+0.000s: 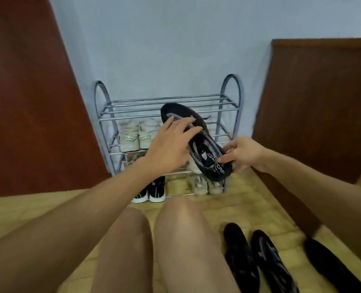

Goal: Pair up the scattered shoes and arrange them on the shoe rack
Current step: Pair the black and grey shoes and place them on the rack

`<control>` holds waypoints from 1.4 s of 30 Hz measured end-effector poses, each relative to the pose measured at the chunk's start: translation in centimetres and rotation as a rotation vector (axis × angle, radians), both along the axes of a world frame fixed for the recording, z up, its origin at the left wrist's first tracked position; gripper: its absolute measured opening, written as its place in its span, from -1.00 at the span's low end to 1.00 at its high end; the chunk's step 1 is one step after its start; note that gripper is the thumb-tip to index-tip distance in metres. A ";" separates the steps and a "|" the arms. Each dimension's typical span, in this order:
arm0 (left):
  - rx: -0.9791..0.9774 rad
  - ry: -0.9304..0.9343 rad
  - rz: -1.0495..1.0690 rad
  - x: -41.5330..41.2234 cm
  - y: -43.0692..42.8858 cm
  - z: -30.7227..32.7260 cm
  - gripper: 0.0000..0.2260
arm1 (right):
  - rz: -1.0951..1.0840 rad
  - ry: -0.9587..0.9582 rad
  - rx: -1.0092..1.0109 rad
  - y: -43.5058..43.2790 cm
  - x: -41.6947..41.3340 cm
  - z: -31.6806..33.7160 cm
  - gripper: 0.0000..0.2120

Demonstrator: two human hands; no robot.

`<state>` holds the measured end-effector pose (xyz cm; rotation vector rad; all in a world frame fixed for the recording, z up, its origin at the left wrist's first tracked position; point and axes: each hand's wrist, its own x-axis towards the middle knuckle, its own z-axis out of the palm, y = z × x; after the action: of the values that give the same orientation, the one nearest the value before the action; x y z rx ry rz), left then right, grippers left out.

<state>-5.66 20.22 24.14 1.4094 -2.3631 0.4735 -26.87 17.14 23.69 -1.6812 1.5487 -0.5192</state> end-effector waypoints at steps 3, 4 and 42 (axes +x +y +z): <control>0.132 0.130 -0.105 -5.2 0.9 -1.9 -0.51 | -0.150 0.006 0.025 1.7 -6.2 -3.2 -0.64; 0.207 0.147 -0.124 -6.7 1.0 -2.7 -0.53 | -0.201 0.003 0.041 2.4 -8.1 -4.5 -0.61; 1.488 0.315 0.171 -20.5 2.5 -33.7 -0.76 | -0.416 0.311 0.655 9.3 -24.2 -37.9 -0.40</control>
<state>-26.13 22.75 -9.54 1.8988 -2.1900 -1.6777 -51.06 26.40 -14.22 -0.9682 2.0278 0.0707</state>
